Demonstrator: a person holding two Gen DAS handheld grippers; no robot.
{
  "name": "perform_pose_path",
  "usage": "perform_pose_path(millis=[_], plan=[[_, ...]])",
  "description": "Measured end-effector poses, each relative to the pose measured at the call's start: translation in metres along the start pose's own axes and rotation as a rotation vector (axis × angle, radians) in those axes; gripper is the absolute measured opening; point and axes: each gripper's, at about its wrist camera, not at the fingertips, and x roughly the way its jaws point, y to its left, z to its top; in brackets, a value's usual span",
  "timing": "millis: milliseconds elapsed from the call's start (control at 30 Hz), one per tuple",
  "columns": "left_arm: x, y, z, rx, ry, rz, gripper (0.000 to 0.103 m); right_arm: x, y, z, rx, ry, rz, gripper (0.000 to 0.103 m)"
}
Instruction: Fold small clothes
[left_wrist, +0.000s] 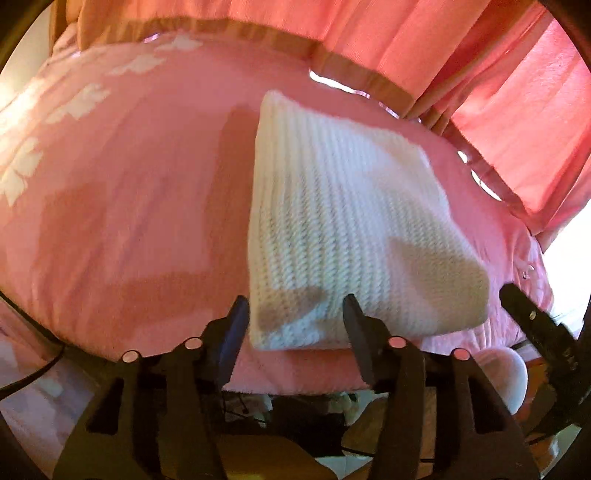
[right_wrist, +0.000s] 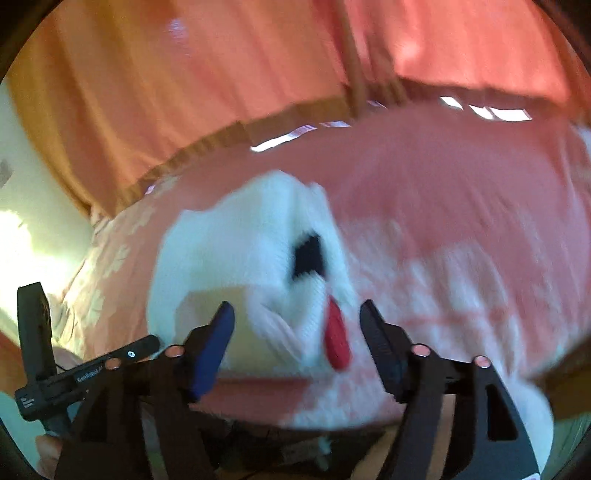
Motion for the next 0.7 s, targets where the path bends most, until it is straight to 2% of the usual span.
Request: perform_pose_path(millis=[67,100,133,167,233,267,333,433,467,533,567,600,700], plan=[[-0.002,-0.010,0.002,0.039,-0.015,0.019,0.056,0.022,0.015,0.011,-0.069,0.027,0.014,0.070],[-0.001,-0.015,0.003,0.051,-0.020,0.033,0.057,0.031,0.021,0.011,-0.083,0.041,0.019,0.064],[0.001,-0.018,0.004,0.058,-0.021,0.042,0.058,0.051,0.021,0.011,-0.094,0.076,0.018,0.044],[0.004,-0.022,0.007,0.064,-0.020,0.049,0.058,0.057,0.018,0.009,-0.080,0.101,0.021,0.021],[0.006,-0.027,0.012,0.074,-0.022,0.067,0.059,0.061,-0.002,0.007,0.040,0.113,0.063,0.020],[0.007,-0.029,0.014,0.082,-0.026,0.082,0.062,0.059,-0.008,0.005,0.058,0.111,0.050,0.020],[0.011,-0.029,0.017,0.095,-0.024,0.113,0.064,0.069,-0.012,-0.006,0.052,0.164,-0.009,0.021],[0.015,-0.026,0.021,0.088,-0.018,0.117,0.064,0.069,0.000,-0.008,-0.012,0.167,-0.042,0.024],[0.015,-0.026,0.023,0.083,-0.017,0.113,0.064,0.064,0.002,-0.005,-0.020,0.157,-0.035,0.030],[0.012,-0.026,0.026,0.083,-0.018,0.093,0.066,0.053,0.004,0.001,-0.014,0.128,-0.017,0.050],[0.011,-0.027,0.029,0.087,-0.022,0.088,0.071,0.048,0.004,0.005,-0.011,0.108,-0.020,0.068],[0.012,-0.029,0.032,0.092,-0.026,0.090,0.077,0.045,0.004,0.009,-0.016,0.087,-0.018,0.074],[0.017,-0.033,0.043,0.112,-0.028,0.083,0.079,0.052,-0.003,0.026,-0.033,0.061,0.000,0.078]])
